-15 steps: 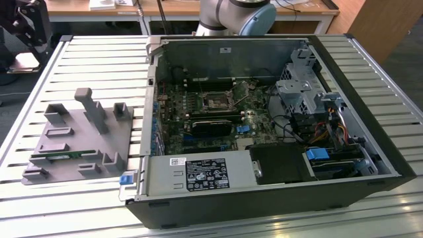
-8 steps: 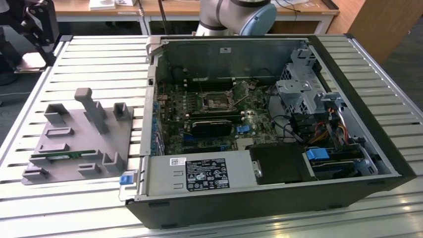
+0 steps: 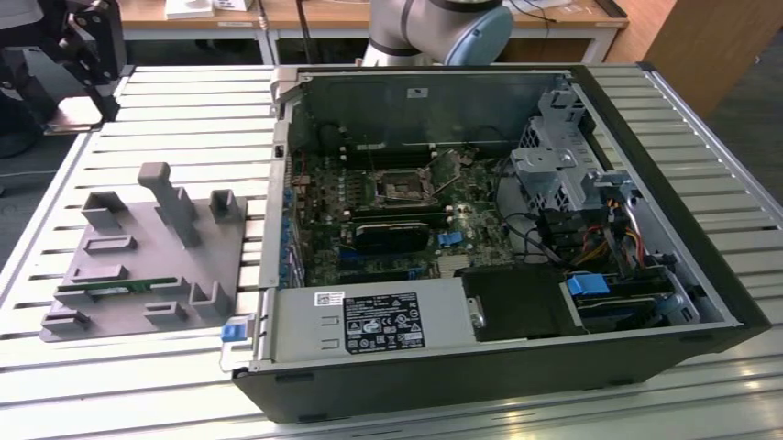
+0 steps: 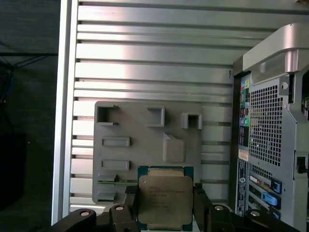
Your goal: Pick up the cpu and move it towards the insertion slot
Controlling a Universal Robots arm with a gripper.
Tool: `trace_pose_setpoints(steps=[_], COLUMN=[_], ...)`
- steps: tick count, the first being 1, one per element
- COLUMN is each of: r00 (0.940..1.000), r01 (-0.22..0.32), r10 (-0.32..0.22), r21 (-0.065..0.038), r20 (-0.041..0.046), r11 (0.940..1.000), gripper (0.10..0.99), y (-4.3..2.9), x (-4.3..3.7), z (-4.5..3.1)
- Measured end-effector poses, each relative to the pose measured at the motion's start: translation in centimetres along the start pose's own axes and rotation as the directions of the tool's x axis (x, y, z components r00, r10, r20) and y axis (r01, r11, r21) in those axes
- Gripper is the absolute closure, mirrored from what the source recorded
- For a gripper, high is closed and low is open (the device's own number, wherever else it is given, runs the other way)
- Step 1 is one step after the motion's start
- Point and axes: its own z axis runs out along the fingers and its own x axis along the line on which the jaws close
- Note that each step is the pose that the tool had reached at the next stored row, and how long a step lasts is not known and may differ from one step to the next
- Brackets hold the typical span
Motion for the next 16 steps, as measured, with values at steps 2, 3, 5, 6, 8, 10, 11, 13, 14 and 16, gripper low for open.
trace_pose_setpoints(steps=[2, 3, 5, 6, 8, 10, 11, 13, 14, 16], r00=[1.0000, 1.0000, 1.0000, 1.0000, 1.0000, 1.0000, 1.0000, 1.0000, 1.0000, 1.0000], r01=[0.000, 0.000, 0.000, 0.000, 0.000, 0.000, 0.000, 0.000, 0.000, 0.000], r10=[0.000, 0.000, 0.000, 0.000, 0.000, 0.000, 0.000, 0.000, 0.000, 0.000], r21=[0.000, 0.000, 0.000, 0.000, 0.000, 0.000, 0.000, 0.000, 0.000, 0.000], r20=[0.0000, -0.0001, -0.0001, 0.0000, 0.0000, -0.0001, -0.0001, 0.0000, -0.0001, 0.0000], r11=[1.0000, 1.0000, 1.0000, 1.0000, 1.0000, 1.0000, 1.0000, 1.0000, 1.0000, 1.0000], gripper=[0.545, 0.545, 0.545, 0.545, 0.545, 0.545, 0.545, 0.545, 0.545, 0.545], y=[-0.01, -0.01, -0.01, -0.01, -0.01, -0.01, -0.02, -0.01, -0.02, -0.02], x=[-0.38, -0.55, -0.85, -0.99, -1.27, -1.55, -1.68, -1.95, -2.10, -2.38], z=[0.00, -0.01, -0.01, 0.00, 0.00, -0.01, -0.01, 0.00, -0.01, -0.01])
